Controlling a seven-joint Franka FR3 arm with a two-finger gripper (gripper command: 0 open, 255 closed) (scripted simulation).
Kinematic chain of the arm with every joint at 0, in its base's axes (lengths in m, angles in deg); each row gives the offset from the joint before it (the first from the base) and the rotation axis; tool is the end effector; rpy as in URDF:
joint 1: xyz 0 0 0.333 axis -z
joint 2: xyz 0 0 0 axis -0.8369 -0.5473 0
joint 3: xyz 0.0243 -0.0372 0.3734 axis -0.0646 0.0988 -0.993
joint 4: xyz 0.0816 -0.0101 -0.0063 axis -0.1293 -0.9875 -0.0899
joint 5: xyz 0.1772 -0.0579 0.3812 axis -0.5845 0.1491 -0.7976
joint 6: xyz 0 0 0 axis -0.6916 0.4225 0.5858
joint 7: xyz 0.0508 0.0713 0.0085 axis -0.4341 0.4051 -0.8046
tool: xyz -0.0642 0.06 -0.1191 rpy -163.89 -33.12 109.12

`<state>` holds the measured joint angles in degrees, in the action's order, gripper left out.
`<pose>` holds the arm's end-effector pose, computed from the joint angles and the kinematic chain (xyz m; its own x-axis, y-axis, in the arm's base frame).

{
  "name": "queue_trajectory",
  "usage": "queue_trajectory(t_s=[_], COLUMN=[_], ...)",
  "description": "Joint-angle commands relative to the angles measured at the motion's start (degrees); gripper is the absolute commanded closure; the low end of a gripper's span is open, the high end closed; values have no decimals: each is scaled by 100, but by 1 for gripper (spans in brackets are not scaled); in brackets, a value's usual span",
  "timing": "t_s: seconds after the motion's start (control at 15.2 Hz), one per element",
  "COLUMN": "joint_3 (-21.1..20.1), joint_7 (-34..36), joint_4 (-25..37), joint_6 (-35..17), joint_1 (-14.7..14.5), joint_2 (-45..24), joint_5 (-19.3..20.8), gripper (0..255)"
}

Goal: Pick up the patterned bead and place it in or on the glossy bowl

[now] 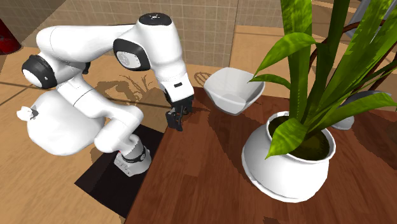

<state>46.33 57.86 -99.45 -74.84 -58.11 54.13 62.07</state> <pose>0.2901 0.0442 0.6349 0.9901 0.0575 0.1282 0.0651 -0.9963 -0.0560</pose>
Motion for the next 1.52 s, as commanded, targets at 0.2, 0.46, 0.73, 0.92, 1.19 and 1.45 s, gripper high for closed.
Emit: queue_trajectory(t_s=[0.2,0.46,0.73,0.92,1.19,1.45], joint_3=[-536,-1157,-1191,-1220,-1226,-1226], joint_7=[1007,2207,2186,2173,2170,2170], joint_4=[221,631,240,-43,-97,-95], joint_6=[524,1108,844,645,606,608], joint_1=[129,299,275,256,252,252], joint_2=[13,-154,-27,58,73,73], joint_5=[-210,-519,-560,-592,-599,-599], gripper=[0,0,0,0,0,0])
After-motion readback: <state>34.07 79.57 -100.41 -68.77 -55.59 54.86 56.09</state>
